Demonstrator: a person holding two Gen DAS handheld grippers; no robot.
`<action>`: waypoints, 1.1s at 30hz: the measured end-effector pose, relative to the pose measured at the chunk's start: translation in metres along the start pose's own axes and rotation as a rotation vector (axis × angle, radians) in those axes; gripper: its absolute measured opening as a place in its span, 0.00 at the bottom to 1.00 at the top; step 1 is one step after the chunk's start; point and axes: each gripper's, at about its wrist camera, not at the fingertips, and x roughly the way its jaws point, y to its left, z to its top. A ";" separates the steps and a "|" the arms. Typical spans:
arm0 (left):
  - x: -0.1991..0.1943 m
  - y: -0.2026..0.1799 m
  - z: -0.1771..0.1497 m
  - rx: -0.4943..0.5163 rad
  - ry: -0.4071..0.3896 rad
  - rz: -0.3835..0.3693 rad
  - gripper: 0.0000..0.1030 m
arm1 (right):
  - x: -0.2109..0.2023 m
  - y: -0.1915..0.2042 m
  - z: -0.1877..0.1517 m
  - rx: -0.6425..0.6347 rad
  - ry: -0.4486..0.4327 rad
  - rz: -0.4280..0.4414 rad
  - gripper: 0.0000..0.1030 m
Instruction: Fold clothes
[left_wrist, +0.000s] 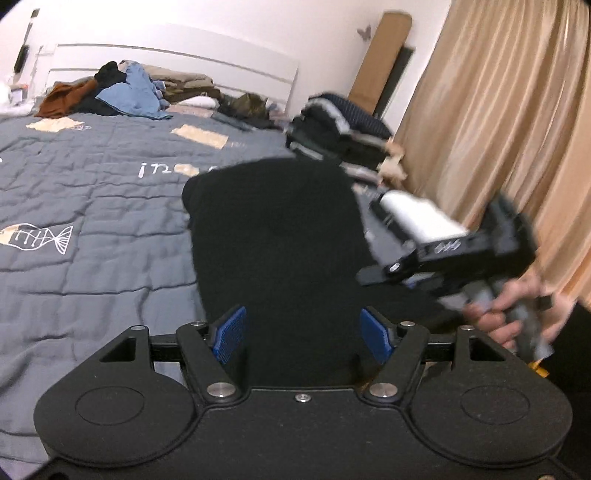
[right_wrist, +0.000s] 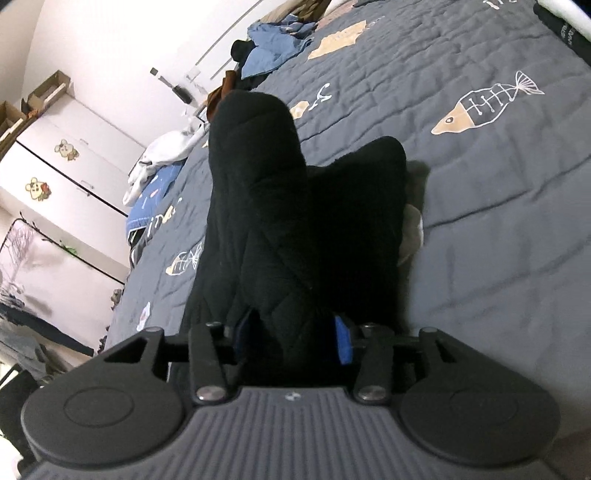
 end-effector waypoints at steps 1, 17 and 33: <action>0.004 -0.003 -0.002 0.016 0.017 0.007 0.65 | -0.001 0.000 -0.002 -0.001 0.002 0.002 0.50; -0.003 -0.038 -0.038 0.446 0.096 0.102 0.65 | -0.020 0.011 -0.014 -0.064 -0.023 0.025 0.53; -0.013 -0.064 -0.041 0.569 -0.017 0.089 0.08 | -0.043 0.022 -0.023 -0.128 -0.165 0.014 0.28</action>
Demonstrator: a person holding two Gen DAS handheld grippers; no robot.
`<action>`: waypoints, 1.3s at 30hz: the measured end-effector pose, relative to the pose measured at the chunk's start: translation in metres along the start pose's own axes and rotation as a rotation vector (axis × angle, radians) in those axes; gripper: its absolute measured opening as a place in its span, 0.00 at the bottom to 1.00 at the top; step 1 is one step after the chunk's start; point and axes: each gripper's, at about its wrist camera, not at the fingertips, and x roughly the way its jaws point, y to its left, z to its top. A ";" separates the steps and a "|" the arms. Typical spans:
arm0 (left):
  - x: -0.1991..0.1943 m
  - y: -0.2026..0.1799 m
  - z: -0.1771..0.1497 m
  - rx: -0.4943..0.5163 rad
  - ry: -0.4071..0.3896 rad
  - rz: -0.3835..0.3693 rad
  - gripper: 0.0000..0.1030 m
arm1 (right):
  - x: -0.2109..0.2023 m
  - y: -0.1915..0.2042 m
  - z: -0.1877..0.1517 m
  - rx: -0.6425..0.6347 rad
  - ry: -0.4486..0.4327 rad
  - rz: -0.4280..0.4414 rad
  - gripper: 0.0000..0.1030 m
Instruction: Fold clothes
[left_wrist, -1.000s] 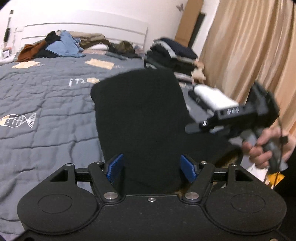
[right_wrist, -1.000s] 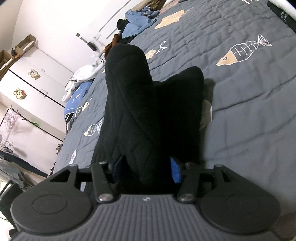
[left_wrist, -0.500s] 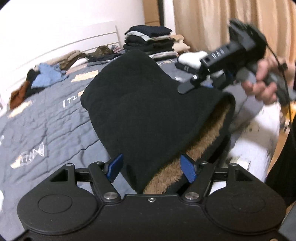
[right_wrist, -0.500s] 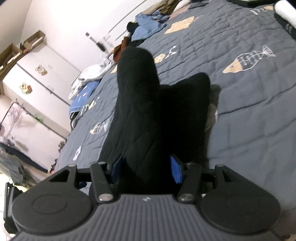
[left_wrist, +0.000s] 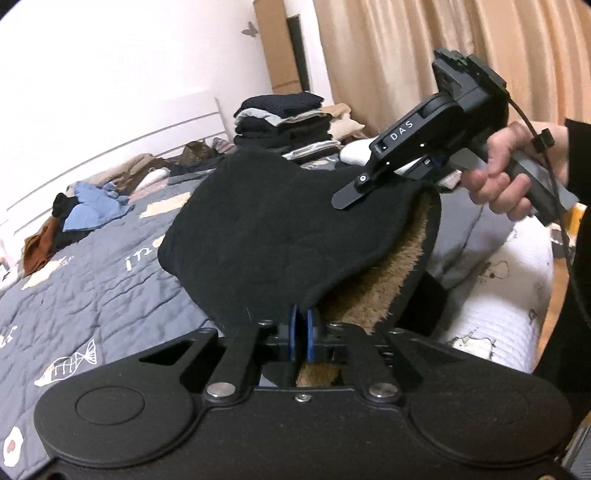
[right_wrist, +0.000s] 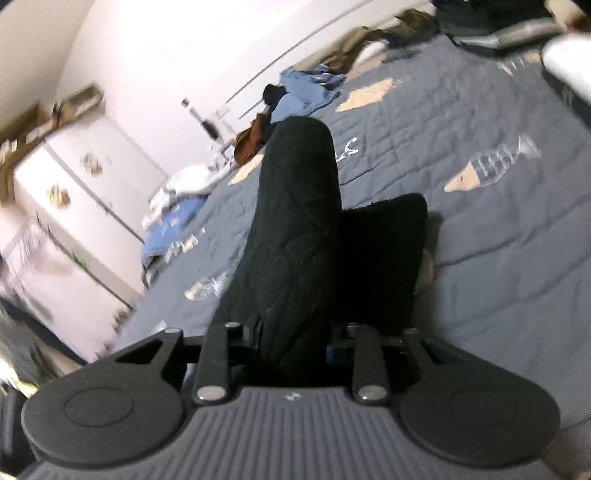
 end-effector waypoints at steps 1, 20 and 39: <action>0.005 -0.004 -0.003 0.034 0.027 0.013 0.09 | 0.003 -0.004 -0.001 0.001 0.023 -0.007 0.29; 0.009 -0.016 -0.009 0.151 0.030 0.196 0.10 | 0.017 -0.015 -0.014 0.002 0.116 -0.120 0.52; 0.004 -0.041 -0.008 0.204 0.045 0.134 0.05 | 0.025 -0.018 -0.019 -0.001 0.131 -0.169 0.62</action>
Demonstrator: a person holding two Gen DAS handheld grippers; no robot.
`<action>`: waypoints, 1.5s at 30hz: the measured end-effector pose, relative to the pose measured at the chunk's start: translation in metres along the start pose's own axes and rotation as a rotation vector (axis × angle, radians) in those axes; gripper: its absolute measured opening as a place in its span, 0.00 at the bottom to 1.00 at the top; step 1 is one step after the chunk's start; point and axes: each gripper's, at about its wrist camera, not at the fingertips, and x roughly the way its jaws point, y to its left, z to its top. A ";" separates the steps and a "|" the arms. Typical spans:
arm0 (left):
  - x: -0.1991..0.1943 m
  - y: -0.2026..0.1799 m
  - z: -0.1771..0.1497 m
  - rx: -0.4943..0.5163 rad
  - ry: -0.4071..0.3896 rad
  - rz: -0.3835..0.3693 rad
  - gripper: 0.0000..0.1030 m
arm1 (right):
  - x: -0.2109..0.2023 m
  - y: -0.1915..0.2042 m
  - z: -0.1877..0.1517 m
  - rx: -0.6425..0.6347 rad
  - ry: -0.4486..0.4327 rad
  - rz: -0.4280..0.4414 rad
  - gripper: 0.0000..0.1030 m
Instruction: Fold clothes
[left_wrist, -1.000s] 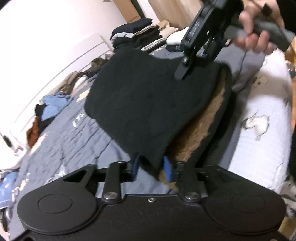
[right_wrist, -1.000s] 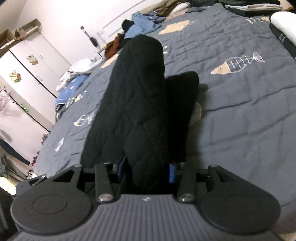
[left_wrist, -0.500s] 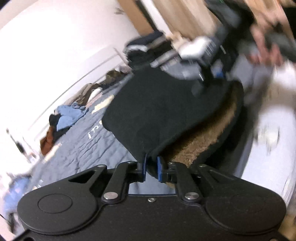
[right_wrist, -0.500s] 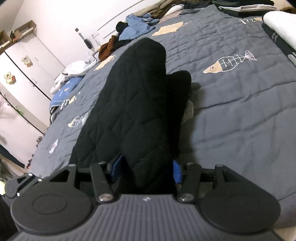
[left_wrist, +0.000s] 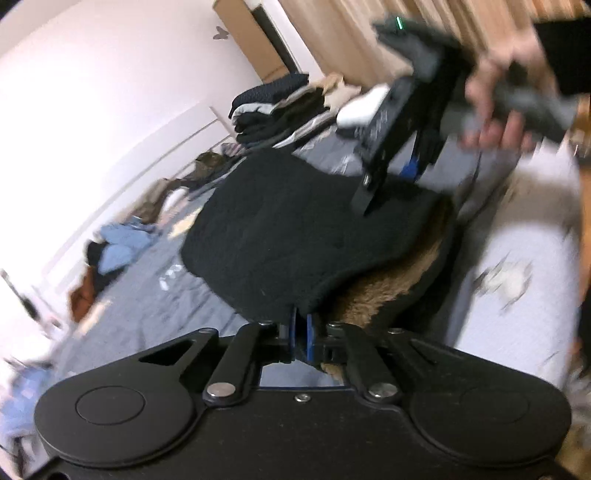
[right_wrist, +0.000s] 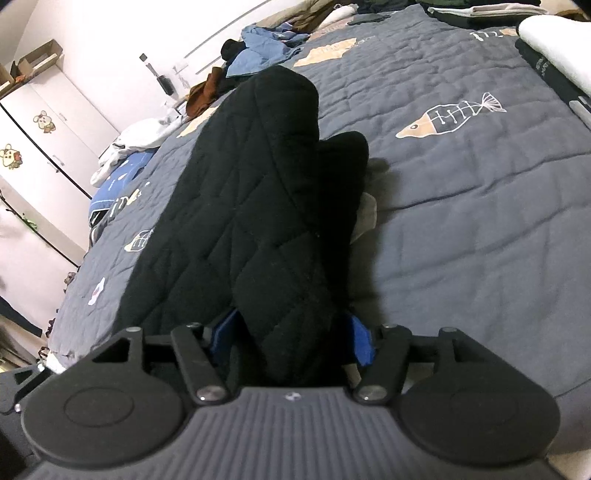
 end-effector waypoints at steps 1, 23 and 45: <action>0.001 -0.001 -0.002 0.005 0.007 0.000 0.05 | -0.001 0.000 0.000 0.001 0.000 0.000 0.62; 0.031 0.014 -0.012 -0.071 0.099 0.058 0.18 | -0.089 0.070 -0.075 -0.140 -0.063 0.170 0.62; 0.008 0.001 -0.008 -0.025 0.046 -0.049 0.06 | -0.094 0.035 -0.014 0.035 -0.296 0.112 0.64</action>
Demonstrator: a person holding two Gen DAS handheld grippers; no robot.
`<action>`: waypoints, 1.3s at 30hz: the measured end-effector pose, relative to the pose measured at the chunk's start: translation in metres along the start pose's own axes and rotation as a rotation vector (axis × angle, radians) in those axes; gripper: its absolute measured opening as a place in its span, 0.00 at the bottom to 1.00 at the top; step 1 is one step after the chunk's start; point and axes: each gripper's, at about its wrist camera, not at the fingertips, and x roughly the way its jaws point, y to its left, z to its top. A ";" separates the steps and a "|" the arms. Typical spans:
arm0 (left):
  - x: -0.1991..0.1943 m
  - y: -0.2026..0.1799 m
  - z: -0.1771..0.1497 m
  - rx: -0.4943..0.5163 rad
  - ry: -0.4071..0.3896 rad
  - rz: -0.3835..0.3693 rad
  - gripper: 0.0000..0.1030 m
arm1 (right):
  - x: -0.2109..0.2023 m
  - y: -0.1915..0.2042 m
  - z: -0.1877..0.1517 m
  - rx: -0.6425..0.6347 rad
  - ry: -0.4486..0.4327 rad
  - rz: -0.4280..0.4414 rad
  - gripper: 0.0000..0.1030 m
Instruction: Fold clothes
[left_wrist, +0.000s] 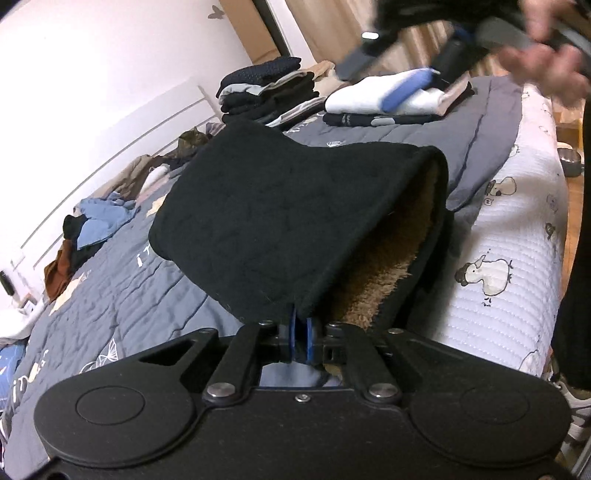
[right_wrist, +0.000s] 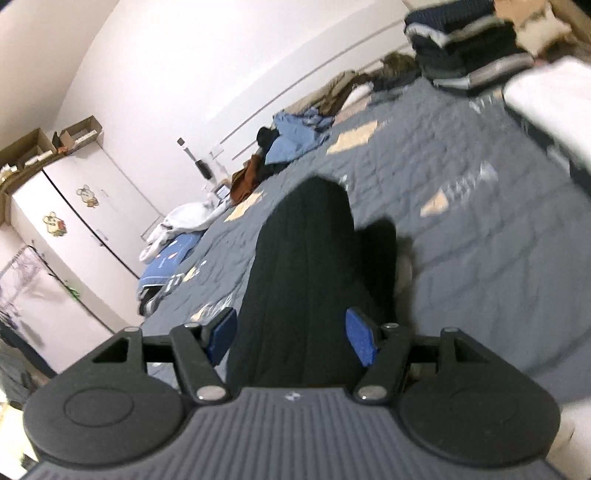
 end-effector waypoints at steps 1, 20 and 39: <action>0.001 -0.001 -0.001 0.007 0.004 0.001 0.06 | 0.007 0.002 0.010 -0.029 0.001 -0.013 0.66; 0.014 0.000 -0.006 0.046 0.012 -0.024 0.06 | 0.133 -0.031 0.087 -0.169 0.008 -0.037 0.74; 0.014 0.002 -0.004 0.029 -0.004 -0.038 0.06 | 0.173 -0.056 0.085 0.229 0.094 0.104 0.27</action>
